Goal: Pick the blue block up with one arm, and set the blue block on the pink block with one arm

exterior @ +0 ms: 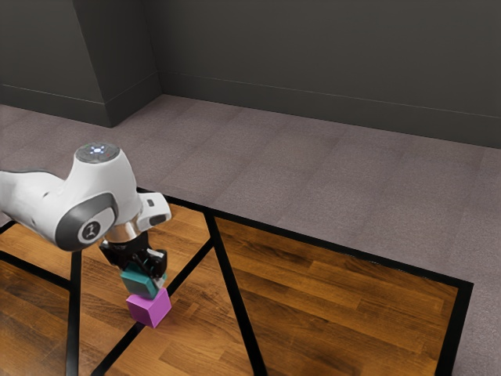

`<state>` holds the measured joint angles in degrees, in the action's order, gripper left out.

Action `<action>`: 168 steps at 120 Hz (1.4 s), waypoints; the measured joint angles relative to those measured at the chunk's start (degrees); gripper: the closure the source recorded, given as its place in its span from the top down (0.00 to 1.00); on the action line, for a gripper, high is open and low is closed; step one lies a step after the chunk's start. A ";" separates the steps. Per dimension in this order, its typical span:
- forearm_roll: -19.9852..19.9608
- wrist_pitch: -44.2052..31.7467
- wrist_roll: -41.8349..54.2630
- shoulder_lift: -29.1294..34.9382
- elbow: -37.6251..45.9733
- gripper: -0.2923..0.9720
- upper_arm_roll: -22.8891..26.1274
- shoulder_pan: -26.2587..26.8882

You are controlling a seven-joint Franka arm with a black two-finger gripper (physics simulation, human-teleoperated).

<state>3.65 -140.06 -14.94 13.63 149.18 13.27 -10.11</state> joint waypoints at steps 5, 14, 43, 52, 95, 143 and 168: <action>-0.06 -0.13 -0.06 0.08 0.09 0.47 0.00 0.00; -0.16 -0.31 -0.21 0.62 0.78 0.47 0.00 0.07; -0.28 -0.59 -0.86 2.46 3.01 0.47 0.00 0.09; -0.28 -0.63 -1.06 2.51 3.13 0.47 0.00 0.09; -1.36 -0.61 -0.14 3.19 2.95 0.65 0.00 0.59; -1.15 5.67 -1.70 7.43 -14.46 0.75 -0.15 7.00; -7.44 22.15 -15.94 3.32 -32.64 0.76 -3.34 7.51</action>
<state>-3.78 -117.91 -30.88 16.95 116.54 9.93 -2.60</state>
